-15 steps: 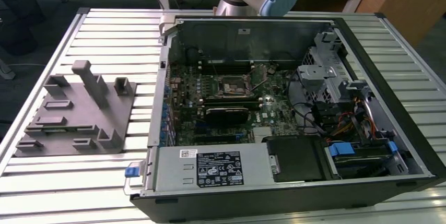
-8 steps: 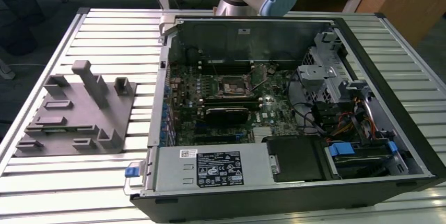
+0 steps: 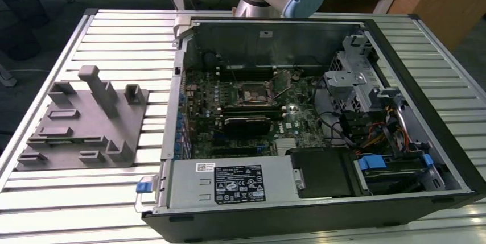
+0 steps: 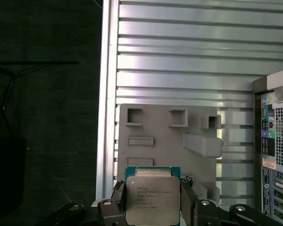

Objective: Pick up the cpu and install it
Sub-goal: 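Pick up the cpu and move it towards the insertion slot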

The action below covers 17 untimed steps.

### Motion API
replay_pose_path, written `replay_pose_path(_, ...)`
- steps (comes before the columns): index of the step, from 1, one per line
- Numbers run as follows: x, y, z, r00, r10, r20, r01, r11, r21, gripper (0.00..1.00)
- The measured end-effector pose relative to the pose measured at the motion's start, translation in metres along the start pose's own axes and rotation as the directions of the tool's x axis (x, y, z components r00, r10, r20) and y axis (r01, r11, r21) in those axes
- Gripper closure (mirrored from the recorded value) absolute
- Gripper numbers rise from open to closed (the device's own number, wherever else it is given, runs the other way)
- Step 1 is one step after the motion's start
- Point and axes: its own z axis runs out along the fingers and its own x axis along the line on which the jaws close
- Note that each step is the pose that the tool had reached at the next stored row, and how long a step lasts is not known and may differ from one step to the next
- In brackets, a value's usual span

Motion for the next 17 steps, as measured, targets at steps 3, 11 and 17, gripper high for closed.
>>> replay_pose_path(3,-0.0039,-0.0001,0.0002,1.0,0.0,0.0,0.0,1.0,0.0,0.45)
replay_pose_path(11,-0.0181,-0.0003,0.0008,1.0,0.0,0.0,0.0,1.0,0.0001,0.45)
replay_pose_path(17,-0.0287,-0.0004,0.0013,1.0,0.0,0.0001,0.0,1.0,0.0004,0.45)
